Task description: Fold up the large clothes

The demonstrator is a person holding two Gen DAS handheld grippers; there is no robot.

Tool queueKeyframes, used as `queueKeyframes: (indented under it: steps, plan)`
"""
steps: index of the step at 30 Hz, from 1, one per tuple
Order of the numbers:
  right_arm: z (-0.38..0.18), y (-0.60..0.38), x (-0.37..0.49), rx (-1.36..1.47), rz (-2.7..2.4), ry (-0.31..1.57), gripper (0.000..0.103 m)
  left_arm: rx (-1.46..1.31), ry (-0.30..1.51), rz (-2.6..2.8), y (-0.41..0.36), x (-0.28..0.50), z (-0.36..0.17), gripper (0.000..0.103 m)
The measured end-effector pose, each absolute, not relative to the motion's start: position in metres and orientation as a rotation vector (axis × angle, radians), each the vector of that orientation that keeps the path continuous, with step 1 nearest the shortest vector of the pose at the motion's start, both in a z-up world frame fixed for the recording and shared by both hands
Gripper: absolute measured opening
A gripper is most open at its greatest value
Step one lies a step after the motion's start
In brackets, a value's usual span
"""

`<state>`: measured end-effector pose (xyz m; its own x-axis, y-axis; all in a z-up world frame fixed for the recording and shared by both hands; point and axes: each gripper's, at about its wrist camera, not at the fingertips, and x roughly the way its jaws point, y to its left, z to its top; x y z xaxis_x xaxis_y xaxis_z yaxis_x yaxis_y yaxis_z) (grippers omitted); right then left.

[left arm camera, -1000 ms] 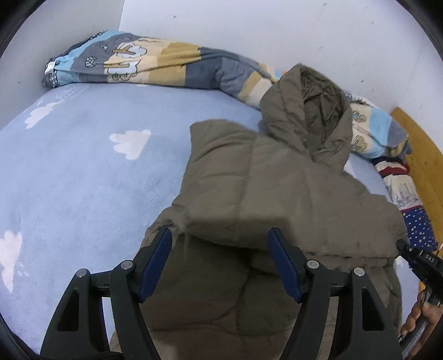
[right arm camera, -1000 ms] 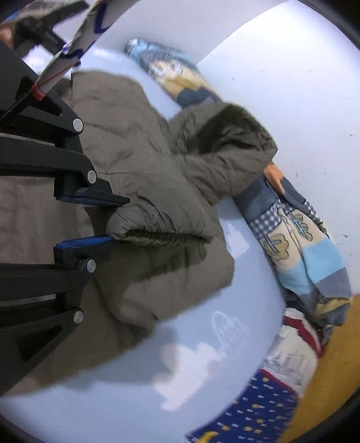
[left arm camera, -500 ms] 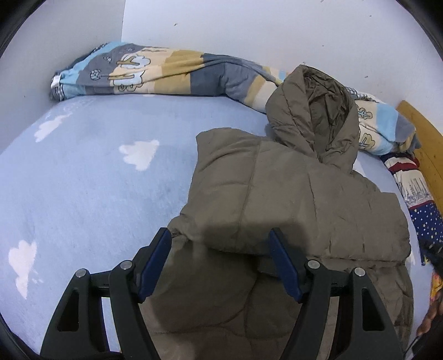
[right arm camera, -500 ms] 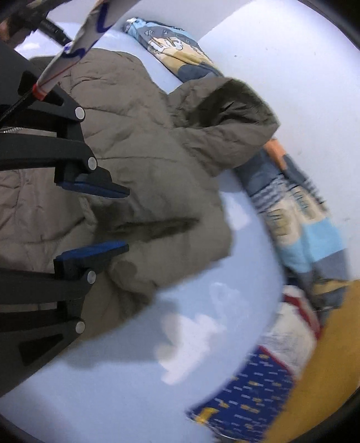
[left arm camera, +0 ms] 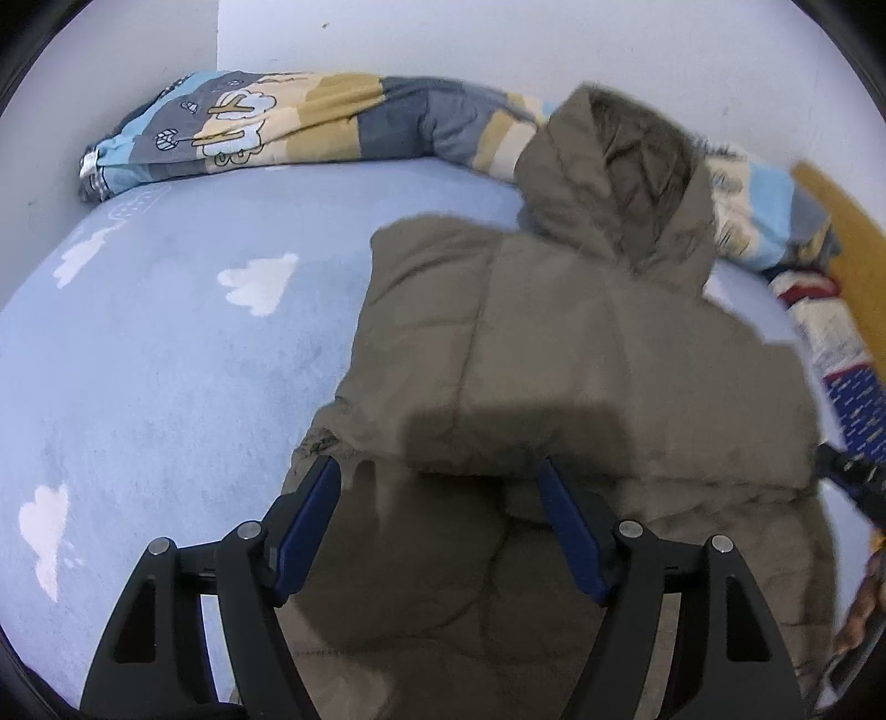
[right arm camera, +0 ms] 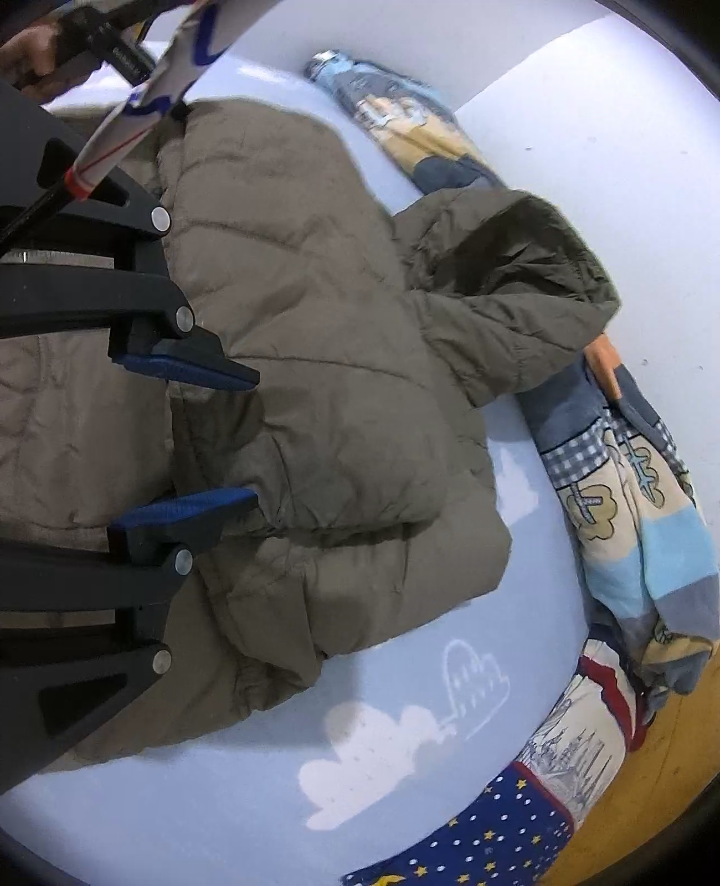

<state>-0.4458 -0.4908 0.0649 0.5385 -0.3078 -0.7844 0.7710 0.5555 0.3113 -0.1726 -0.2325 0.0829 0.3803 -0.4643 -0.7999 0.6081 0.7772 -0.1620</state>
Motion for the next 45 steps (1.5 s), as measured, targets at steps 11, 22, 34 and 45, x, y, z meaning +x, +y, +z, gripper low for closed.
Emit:
queueKeyframes:
  steps: [11, 22, 34, 45]
  plan:
    - [0.094, -0.455, -0.536, 0.678, -0.649, 0.734, 0.046, 0.094, 0.998, -0.693, -0.116, -0.222, 0.108, 0.073]
    - [0.050, -0.407, -0.694, 0.913, -0.688, 0.758, 0.053, -0.079, 1.142, -0.592, 0.010, -0.277, 0.062, 0.073]
    - [0.020, -0.391, -0.760, 1.073, -0.730, 0.730, 0.056, -0.128, 1.222, -0.634, 0.005, -0.294, 0.037, 0.073]
    - [0.007, -0.379, -0.733, 1.112, -0.601, 0.759, 0.058, -0.149, 1.236, -0.688, -0.007, -0.298, 0.026, 0.073]
